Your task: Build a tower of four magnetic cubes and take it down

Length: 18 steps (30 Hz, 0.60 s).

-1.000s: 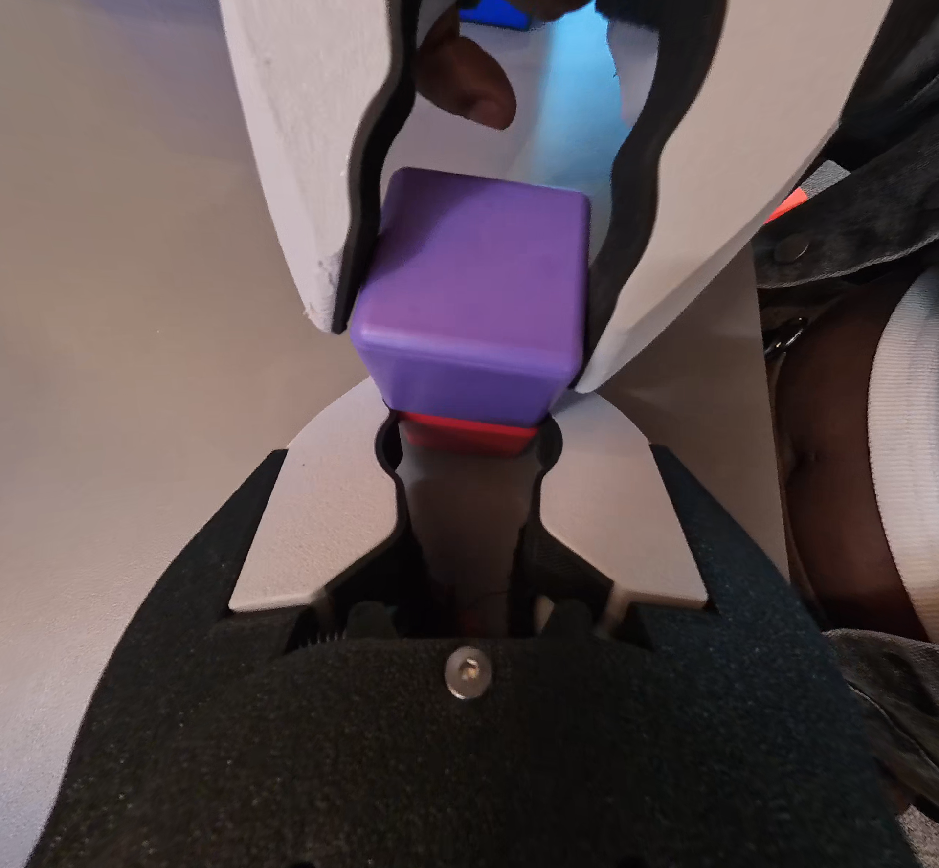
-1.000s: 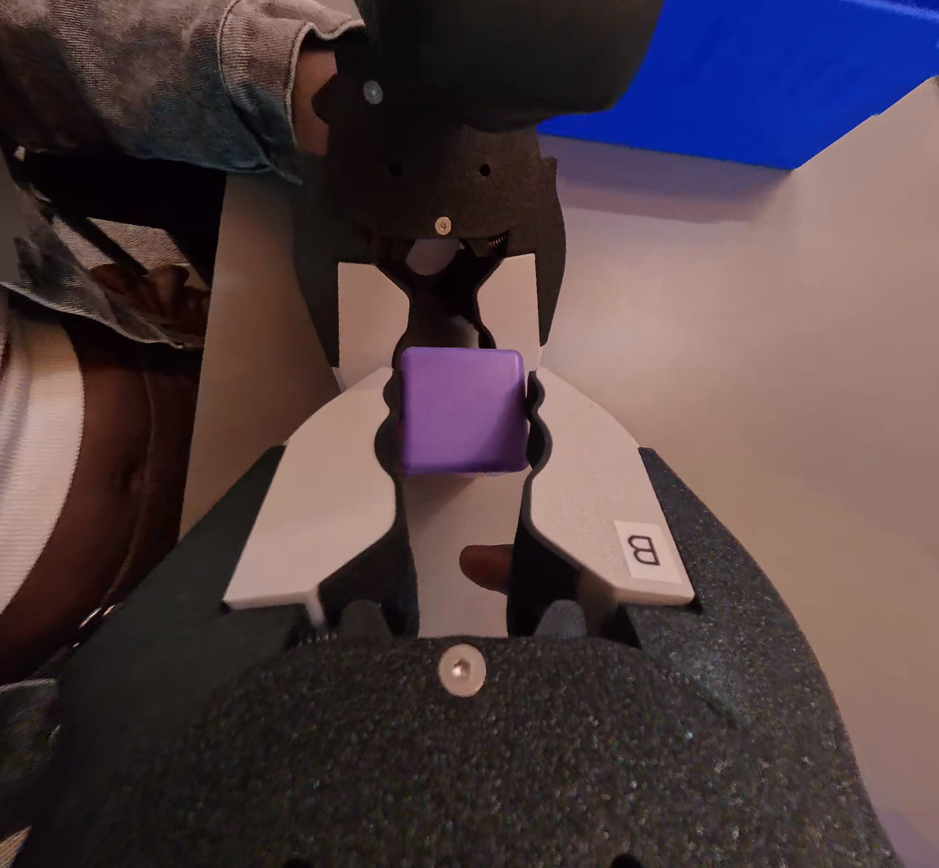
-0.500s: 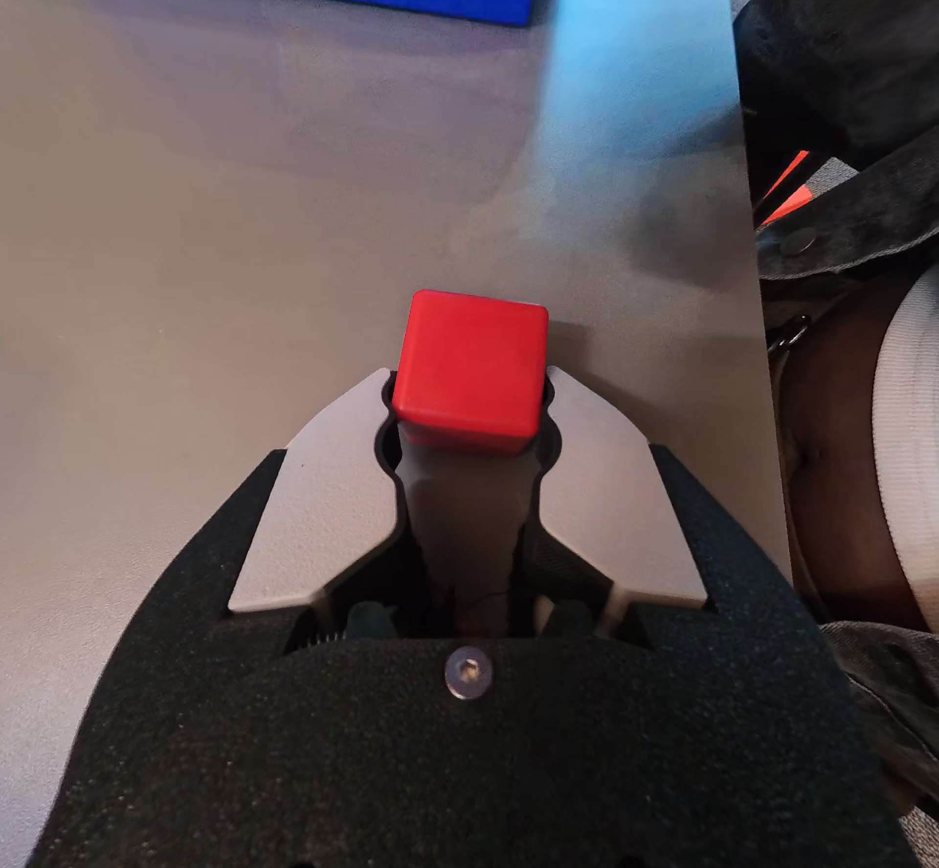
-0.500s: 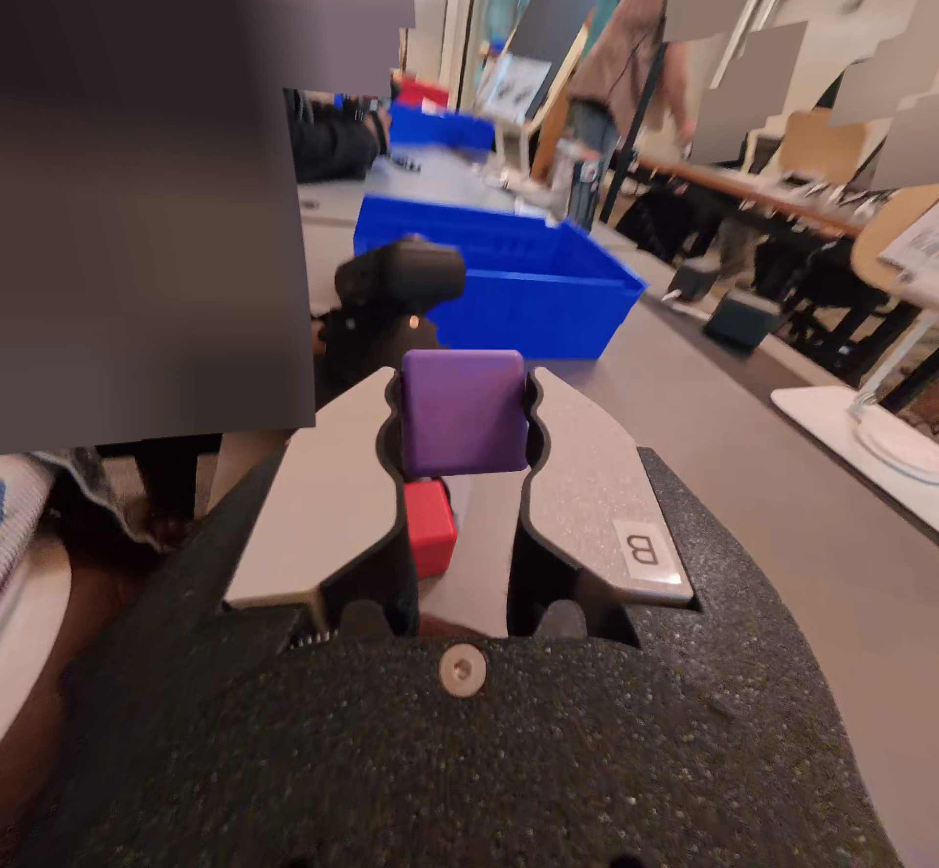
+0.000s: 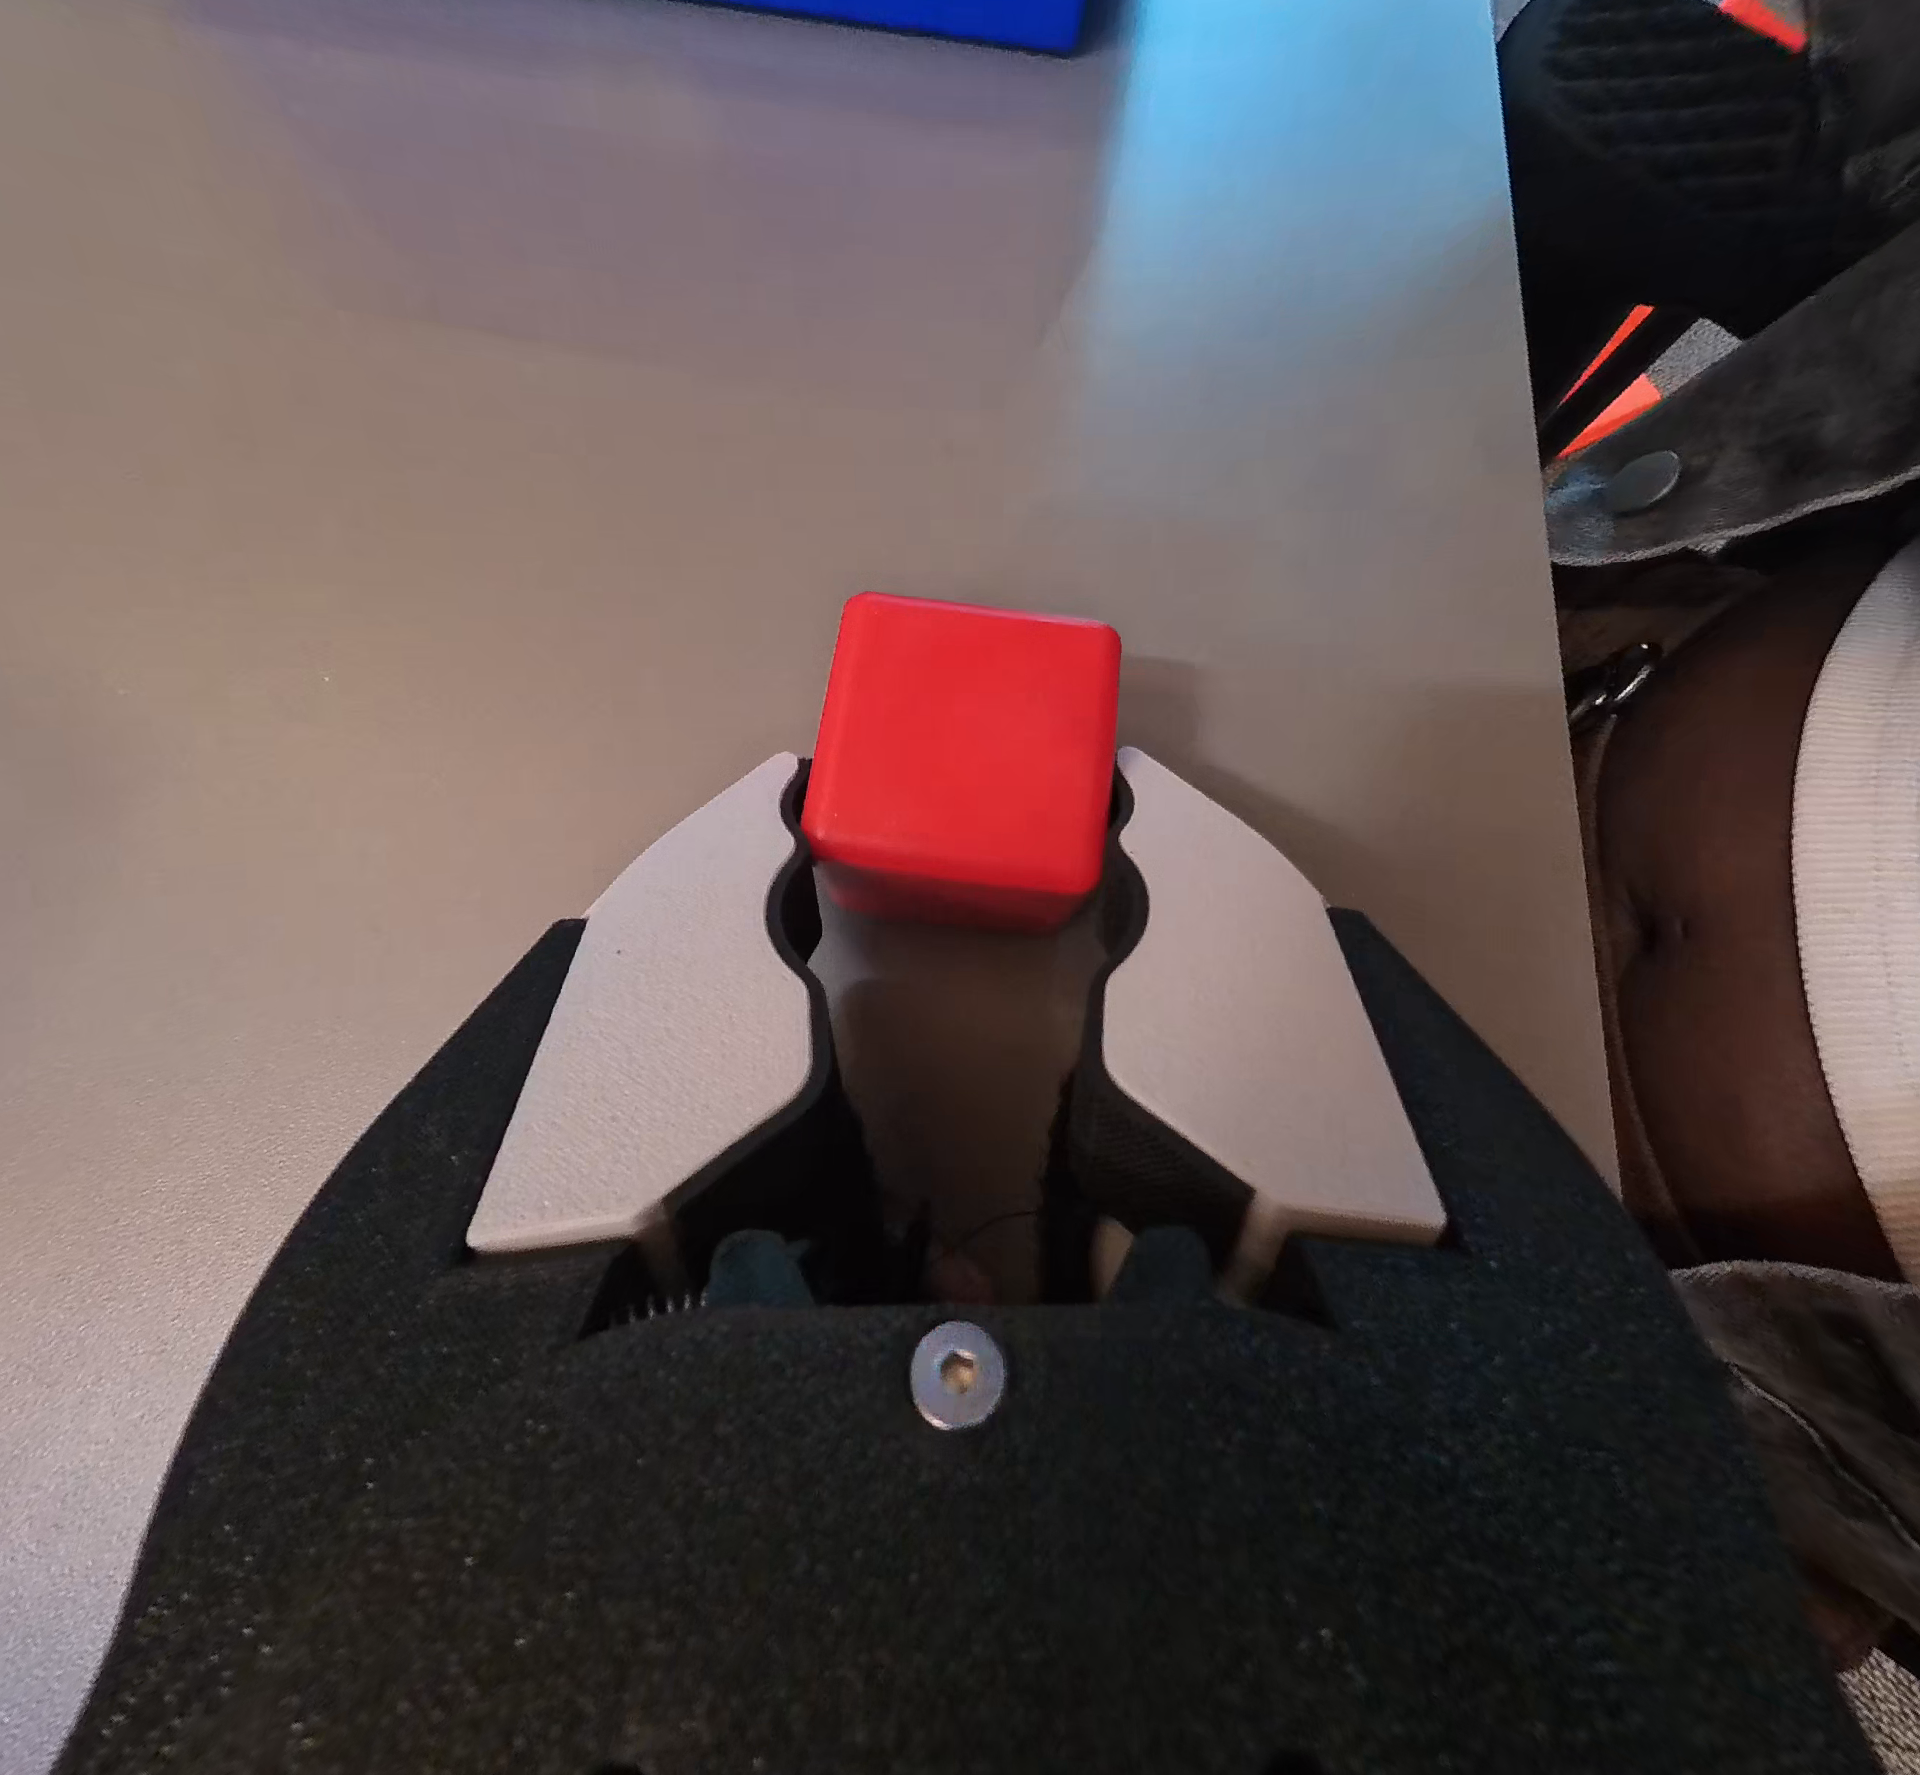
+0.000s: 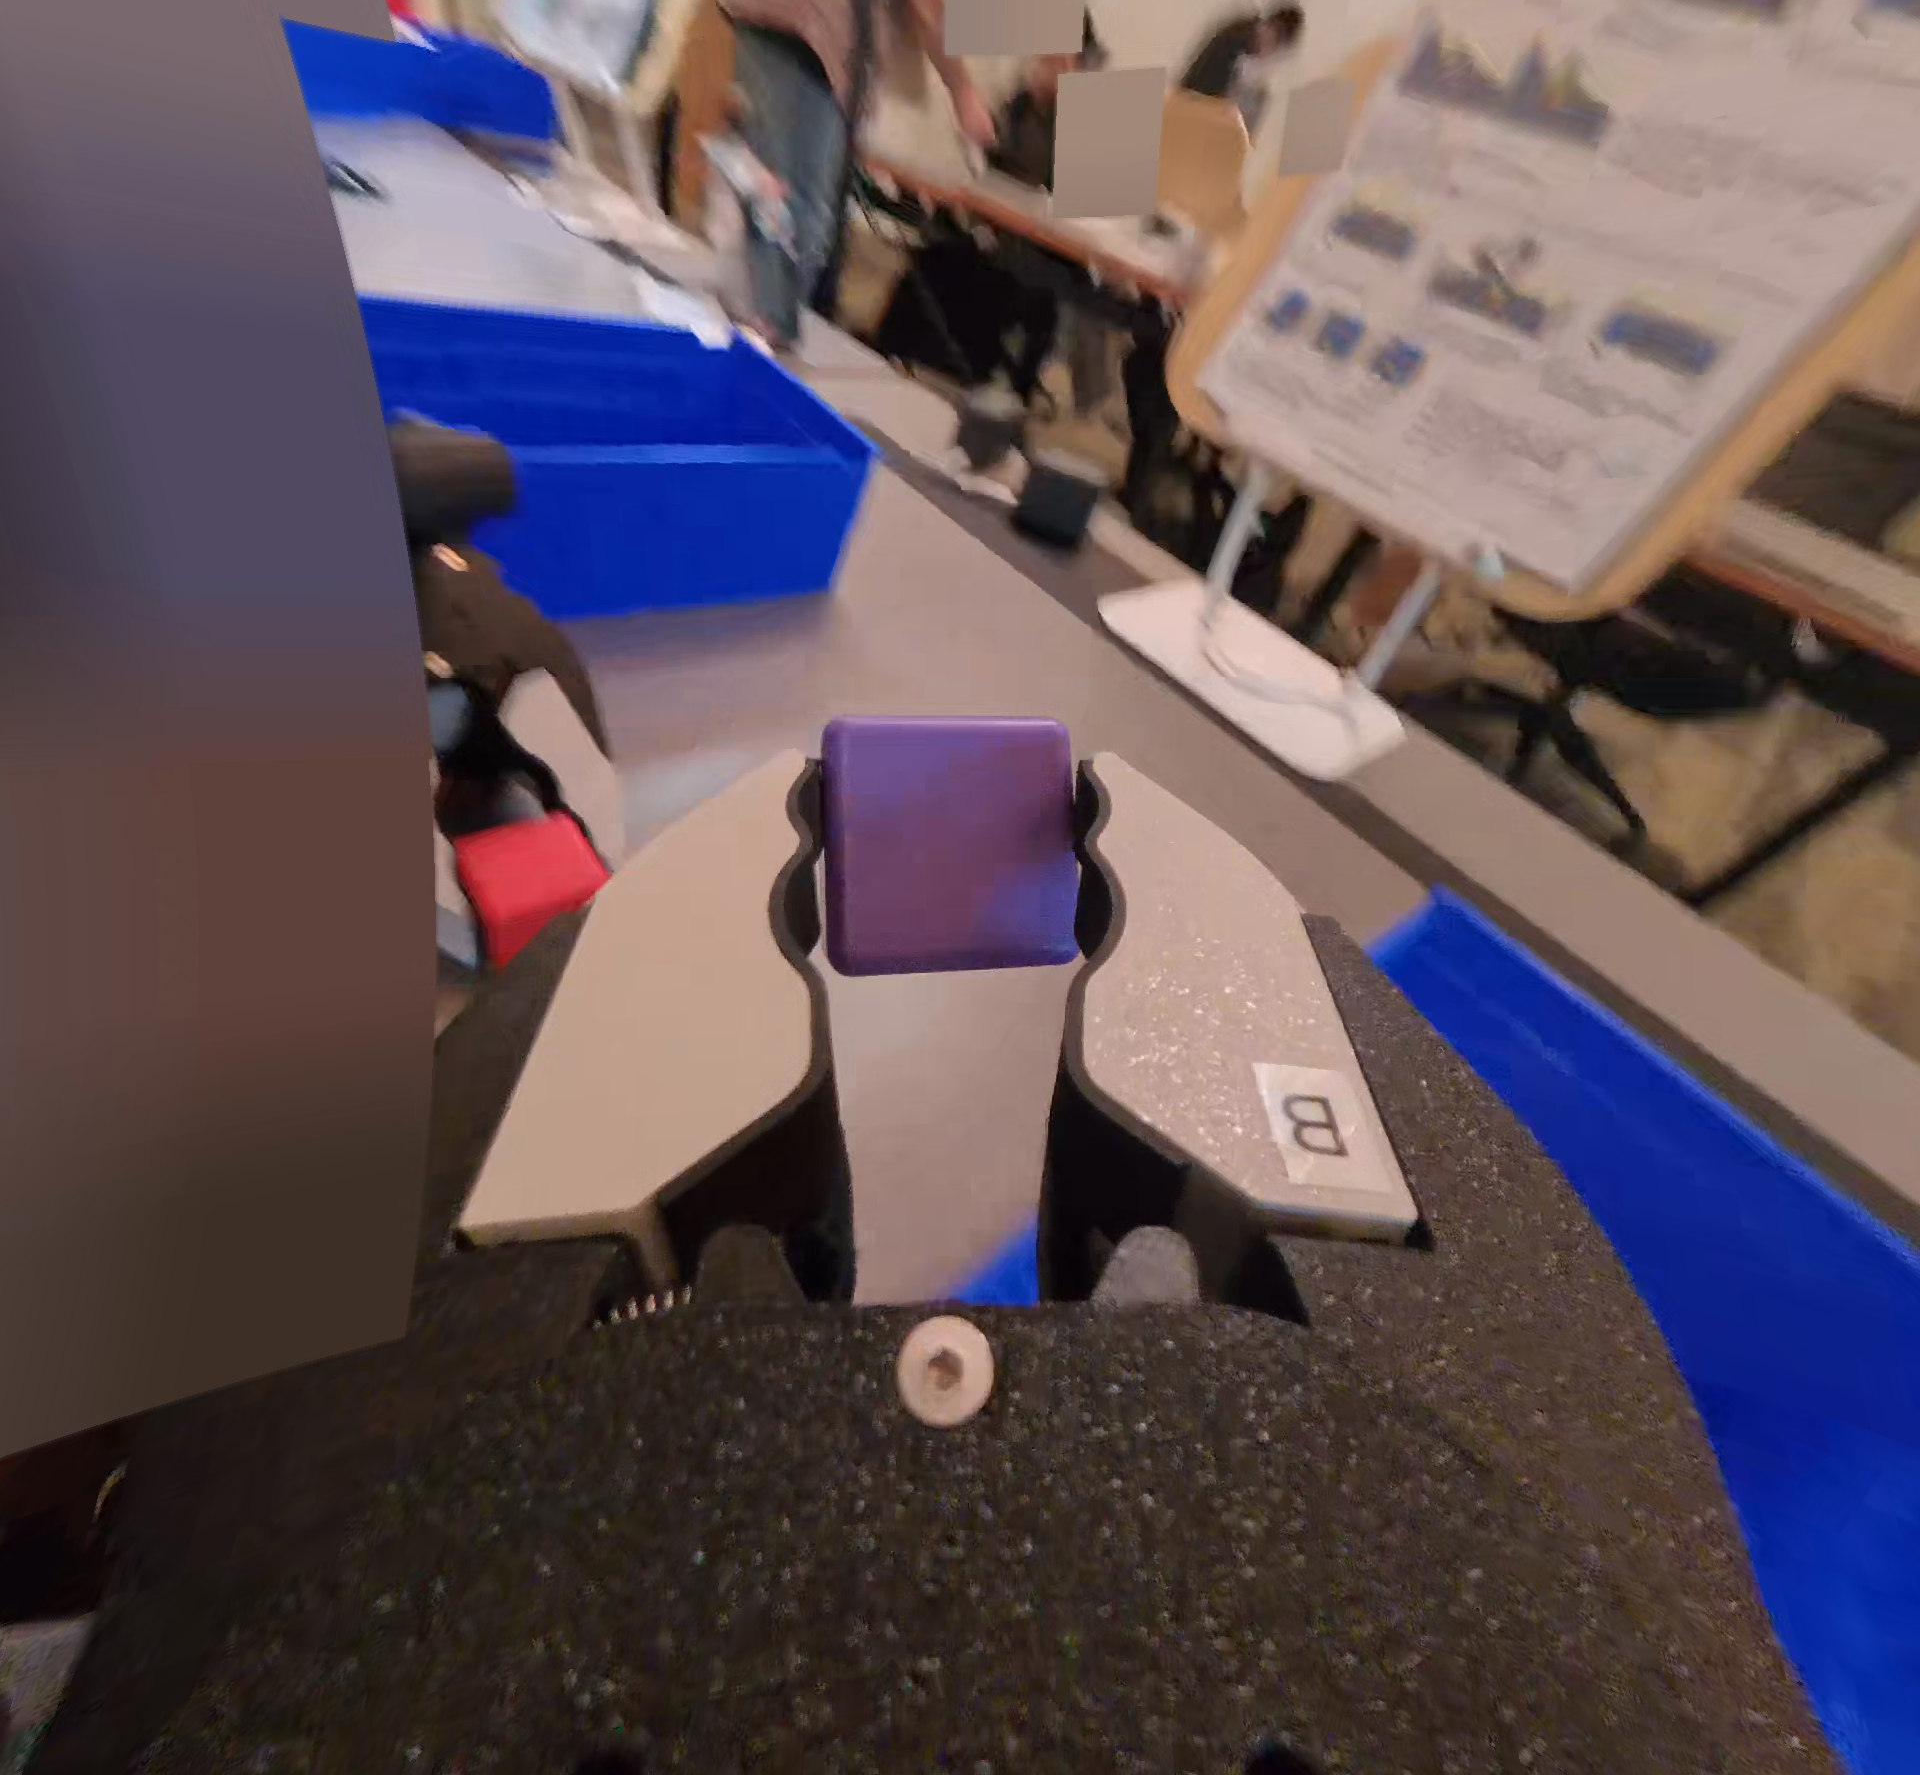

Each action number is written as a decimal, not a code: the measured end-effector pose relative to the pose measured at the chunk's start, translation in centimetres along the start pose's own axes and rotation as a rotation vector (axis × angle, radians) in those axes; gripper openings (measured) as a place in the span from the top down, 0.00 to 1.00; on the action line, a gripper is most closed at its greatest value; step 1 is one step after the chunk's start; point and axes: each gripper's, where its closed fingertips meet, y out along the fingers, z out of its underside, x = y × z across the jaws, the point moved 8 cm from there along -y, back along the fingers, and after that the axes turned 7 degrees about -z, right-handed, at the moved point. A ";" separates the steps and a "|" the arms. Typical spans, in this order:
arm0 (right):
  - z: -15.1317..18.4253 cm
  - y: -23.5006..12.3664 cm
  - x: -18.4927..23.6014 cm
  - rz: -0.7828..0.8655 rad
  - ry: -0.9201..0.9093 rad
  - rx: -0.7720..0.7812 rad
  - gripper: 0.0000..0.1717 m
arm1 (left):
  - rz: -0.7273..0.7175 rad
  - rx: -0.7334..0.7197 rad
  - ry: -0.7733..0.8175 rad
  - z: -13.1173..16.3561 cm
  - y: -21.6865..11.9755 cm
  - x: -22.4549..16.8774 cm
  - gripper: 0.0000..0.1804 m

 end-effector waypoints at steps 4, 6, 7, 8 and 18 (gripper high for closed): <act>4.0 -1.9 -4.4 0.180 0.157 0.178 0.73 | 0.000 0.000 0.001 0.0 0.0 0.0 0.72; 6.2 -2.2 -5.9 0.263 0.258 0.239 0.73 | 0.000 0.000 0.001 0.0 0.0 0.0 0.72; 7.1 -2.2 -6.5 0.293 0.297 0.265 0.73 | 0.000 0.000 0.001 0.0 0.0 0.0 0.72; 8.0 -2.0 -6.9 0.317 0.326 0.291 0.73 | 0.000 0.000 0.001 0.0 0.0 0.0 0.72; 12.8 -0.1 -8.6 0.344 0.453 0.518 0.73 | 0.003 0.000 0.002 0.0 0.0 0.0 0.72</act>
